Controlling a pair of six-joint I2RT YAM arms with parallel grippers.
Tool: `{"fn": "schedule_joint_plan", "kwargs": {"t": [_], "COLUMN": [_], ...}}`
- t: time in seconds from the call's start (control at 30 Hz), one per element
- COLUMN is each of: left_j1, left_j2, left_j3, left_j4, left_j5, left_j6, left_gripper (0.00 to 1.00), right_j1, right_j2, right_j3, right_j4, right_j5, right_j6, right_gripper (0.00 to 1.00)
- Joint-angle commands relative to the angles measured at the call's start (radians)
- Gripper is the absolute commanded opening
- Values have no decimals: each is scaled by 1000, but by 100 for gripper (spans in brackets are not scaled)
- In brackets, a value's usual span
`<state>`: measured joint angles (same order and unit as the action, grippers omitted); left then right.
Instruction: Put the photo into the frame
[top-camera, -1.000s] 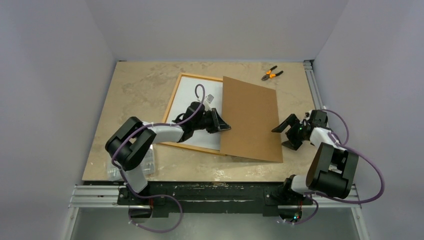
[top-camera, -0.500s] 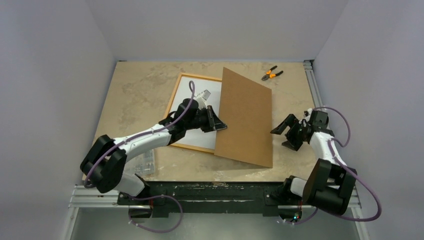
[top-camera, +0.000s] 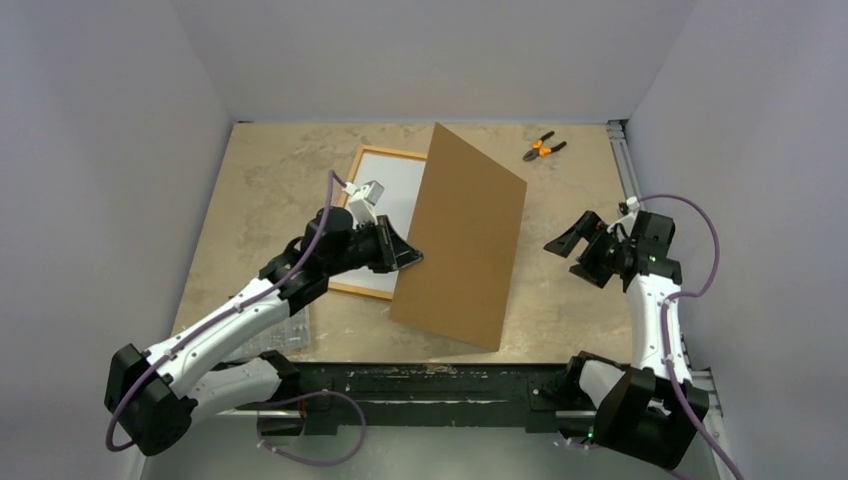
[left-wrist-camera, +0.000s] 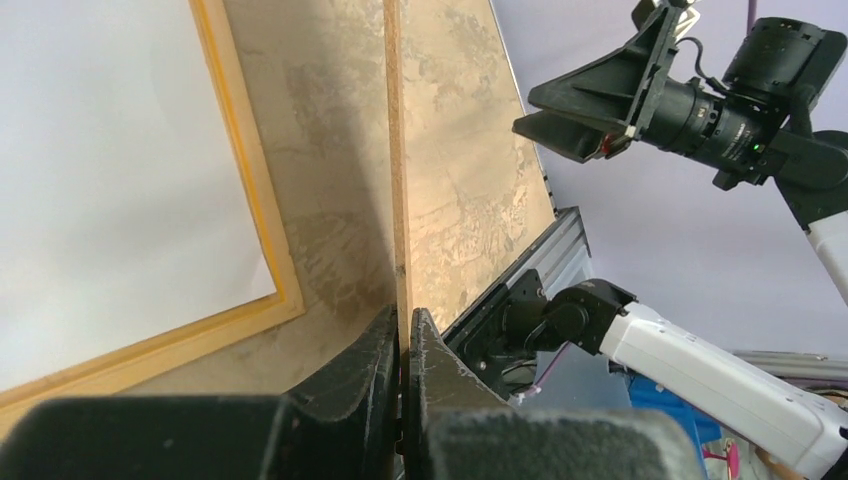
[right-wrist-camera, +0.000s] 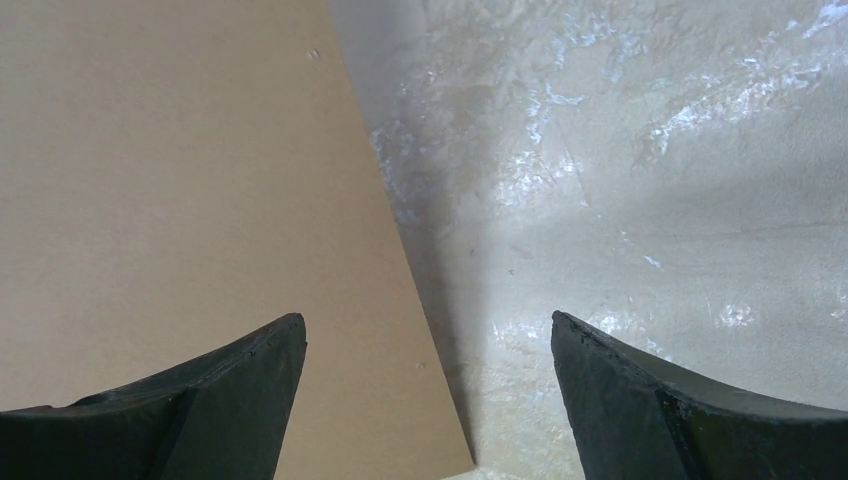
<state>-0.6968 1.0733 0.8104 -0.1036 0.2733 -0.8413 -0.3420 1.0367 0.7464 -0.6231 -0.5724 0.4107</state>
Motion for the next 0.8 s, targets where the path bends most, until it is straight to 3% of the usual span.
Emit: {"fn": "schedule_joint_plan", "kwargs": {"t": [0.0, 0.17, 0.43, 0.77], "left_j1": [27, 61, 84, 86], "left_j2": [-113, -213, -326, -412], "left_j3": [-14, -17, 14, 56], "left_j4": [26, 0, -59, -49], "left_j5": [-10, 9, -4, 25], "left_j6": [-7, -44, -87, -148], "left_gripper": [0, 0, 0, 0], "right_j1": [1, 2, 2, 48], "right_j2": [-39, -56, -71, -157], "right_j3": [51, 47, -4, -101], "right_j4": [-30, -28, 67, 402], "right_j5": [-61, -131, -383, -535], "right_j6": [-10, -21, -33, 211], "right_gripper": [92, 91, 88, 91]}}
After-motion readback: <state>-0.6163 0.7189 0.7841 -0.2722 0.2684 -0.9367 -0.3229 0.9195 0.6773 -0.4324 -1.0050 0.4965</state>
